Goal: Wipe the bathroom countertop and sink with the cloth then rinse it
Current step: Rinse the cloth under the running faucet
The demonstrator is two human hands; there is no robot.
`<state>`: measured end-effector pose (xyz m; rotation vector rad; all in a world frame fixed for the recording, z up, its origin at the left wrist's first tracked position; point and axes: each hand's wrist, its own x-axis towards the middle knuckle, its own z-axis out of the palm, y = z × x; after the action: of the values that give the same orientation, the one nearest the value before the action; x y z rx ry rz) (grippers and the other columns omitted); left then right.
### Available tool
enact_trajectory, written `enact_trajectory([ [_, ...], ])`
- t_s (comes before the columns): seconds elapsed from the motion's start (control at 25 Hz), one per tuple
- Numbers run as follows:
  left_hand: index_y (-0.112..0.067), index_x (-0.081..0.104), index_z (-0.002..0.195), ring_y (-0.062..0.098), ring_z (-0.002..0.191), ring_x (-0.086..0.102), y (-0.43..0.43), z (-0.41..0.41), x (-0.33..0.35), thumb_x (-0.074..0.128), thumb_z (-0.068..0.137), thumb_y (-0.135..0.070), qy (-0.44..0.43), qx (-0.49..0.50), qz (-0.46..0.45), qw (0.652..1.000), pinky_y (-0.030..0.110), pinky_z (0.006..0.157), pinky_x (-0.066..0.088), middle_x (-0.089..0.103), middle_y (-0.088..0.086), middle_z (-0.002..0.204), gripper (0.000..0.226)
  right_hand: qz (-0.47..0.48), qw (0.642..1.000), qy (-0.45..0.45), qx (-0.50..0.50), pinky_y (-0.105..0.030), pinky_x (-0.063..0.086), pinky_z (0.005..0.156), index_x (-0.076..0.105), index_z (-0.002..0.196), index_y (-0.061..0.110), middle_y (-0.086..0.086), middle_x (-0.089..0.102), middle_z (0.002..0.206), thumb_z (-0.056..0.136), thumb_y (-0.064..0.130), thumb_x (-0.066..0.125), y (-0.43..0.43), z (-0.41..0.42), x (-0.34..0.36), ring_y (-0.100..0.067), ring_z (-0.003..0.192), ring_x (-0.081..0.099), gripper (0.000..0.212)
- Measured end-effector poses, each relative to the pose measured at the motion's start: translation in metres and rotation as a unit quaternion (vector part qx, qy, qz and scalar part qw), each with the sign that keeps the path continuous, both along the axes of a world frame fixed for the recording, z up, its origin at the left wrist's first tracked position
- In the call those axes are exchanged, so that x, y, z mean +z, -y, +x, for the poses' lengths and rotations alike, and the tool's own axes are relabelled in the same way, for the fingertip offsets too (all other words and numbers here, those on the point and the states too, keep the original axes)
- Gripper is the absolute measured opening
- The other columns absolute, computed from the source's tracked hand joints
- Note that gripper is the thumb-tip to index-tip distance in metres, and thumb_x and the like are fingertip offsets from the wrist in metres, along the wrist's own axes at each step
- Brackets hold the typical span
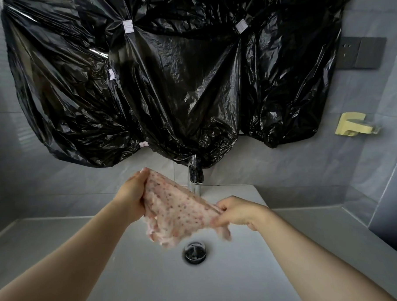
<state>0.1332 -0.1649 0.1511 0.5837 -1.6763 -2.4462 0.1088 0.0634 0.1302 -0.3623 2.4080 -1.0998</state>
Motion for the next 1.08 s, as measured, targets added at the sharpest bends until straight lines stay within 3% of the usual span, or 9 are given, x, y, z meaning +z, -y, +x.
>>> enact_trajectory([
  [0.08, -0.014, 0.056, 0.096, 0.029, 0.092, 0.062, 0.006, 0.000, -0.002, 0.047, 0.095, -0.038, 0.002, 0.007, -0.021, 1.000, 0.043, 0.081, 0.049, 0.063, 0.015, 0.103, 0.026, -0.166, 0.982, 0.062, -0.069, -0.034, 0.032, 0.082, 0.058, 0.079, 0.020, -0.005, 0.058, 0.075, 0.079, 0.018, 0.066, -0.003, -0.001, -0.002, -0.012, 0.081, 0.056, 0.008],
  [0.2, -0.013, 0.056, 0.112, 0.032, 0.101, 0.061, 0.007, -0.001, -0.010, 0.044, 0.096, -0.039, 0.028, 0.004, -0.064, 0.998, 0.046, 0.093, 0.046, 0.063, 0.016, 0.112, 0.033, -0.418, 0.882, 0.164, -0.144, -0.046, 0.030, 0.101, 0.058, 0.109, 0.022, -0.005, 0.063, 0.099, 0.088, 0.026, 0.054, -0.004, -0.014, -0.009, -0.020, 0.094, 0.058, 0.022],
  [0.32, -0.011, 0.056, 0.116, 0.032, 0.098, 0.062, 0.001, 0.000, -0.015, 0.039, 0.098, -0.039, 0.042, 0.000, -0.073, 0.996, 0.045, 0.090, 0.047, 0.064, 0.015, 0.109, 0.037, -0.538, 0.815, 0.178, -0.120, -0.046, 0.051, 0.085, 0.040, 0.132, 0.040, -0.007, 0.066, 0.110, 0.093, 0.020, 0.055, 0.002, -0.014, -0.006, -0.023, 0.087, 0.065, 0.046],
  [0.44, -0.010, 0.055, 0.118, 0.035, 0.098, 0.062, 0.005, -0.001, -0.017, 0.037, 0.099, -0.039, 0.053, 0.011, -0.091, 0.994, 0.050, 0.095, 0.045, 0.064, 0.017, 0.108, 0.040, -0.464, 0.868, 0.143, -0.104, -0.035, 0.054, 0.070, 0.007, 0.146, 0.048, -0.009, 0.057, 0.127, 0.088, -0.006, 0.057, 0.005, -0.010, -0.005, -0.018, 0.080, 0.061, 0.094],
  [0.56, -0.010, 0.058, 0.116, 0.033, 0.093, 0.062, 0.014, -0.002, -0.019, 0.041, 0.098, -0.037, 0.075, 0.037, -0.208, 0.974, 0.044, 0.090, 0.050, 0.064, 0.015, 0.104, 0.037, -0.302, 0.938, 0.088, -0.144, -0.032, 0.052, 0.072, 0.005, 0.148, 0.045, -0.003, 0.046, 0.139, 0.079, -0.013, 0.065, 0.000, -0.013, -0.004, -0.014, 0.078, 0.058, 0.108],
  [0.68, -0.006, 0.063, 0.097, 0.026, 0.075, 0.063, 0.019, 0.001, -0.016, 0.055, 0.092, -0.029, 0.104, 0.060, -0.350, 0.929, 0.036, 0.064, 0.058, 0.063, 0.012, 0.084, 0.024, -0.156, 0.970, 0.003, -0.186, -0.025, 0.045, 0.059, 0.021, 0.144, 0.039, -0.003, 0.059, 0.084, 0.078, -0.003, 0.071, -0.007, -0.016, -0.002, -0.011, 0.058, 0.046, 0.093],
  [0.8, -0.008, 0.060, 0.088, 0.022, 0.062, 0.061, 0.024, 0.003, -0.014, 0.065, 0.086, -0.021, 0.100, 0.079, -0.350, 0.928, 0.031, 0.050, 0.056, 0.061, 0.014, 0.085, 0.014, -0.064, 0.980, -0.047, -0.181, -0.023, 0.038, 0.054, 0.035, 0.125, 0.028, -0.001, 0.050, 0.091, 0.080, 0.022, 0.075, -0.006, -0.017, 0.002, -0.011, 0.064, 0.043, 0.060],
  [0.92, -0.020, 0.055, 0.101, 0.024, 0.069, 0.061, 0.025, 0.001, -0.019, 0.064, 0.086, -0.014, 0.063, 0.080, -0.352, 0.930, 0.033, 0.060, 0.058, 0.060, 0.013, 0.090, 0.019, -0.030, 0.991, -0.061, -0.113, -0.023, 0.036, 0.057, 0.051, 0.098, 0.024, 0.002, 0.052, 0.102, 0.078, 0.047, 0.071, -0.003, -0.015, 0.007, -0.007, 0.073, 0.045, 0.036],
  [1.08, -0.010, 0.068, 0.090, 0.019, 0.077, 0.060, 0.023, 0.003, -0.019, 0.060, 0.087, -0.003, 0.046, -0.012, -0.288, 0.956, 0.030, 0.078, 0.051, 0.063, 0.010, 0.091, 0.011, 0.093, 0.983, -0.159, -0.013, -0.016, 0.041, 0.053, 0.059, 0.065, 0.028, -0.002, 0.048, 0.106, 0.073, 0.034, 0.079, 0.001, -0.015, -0.001, -0.004, 0.074, 0.051, 0.023],
])
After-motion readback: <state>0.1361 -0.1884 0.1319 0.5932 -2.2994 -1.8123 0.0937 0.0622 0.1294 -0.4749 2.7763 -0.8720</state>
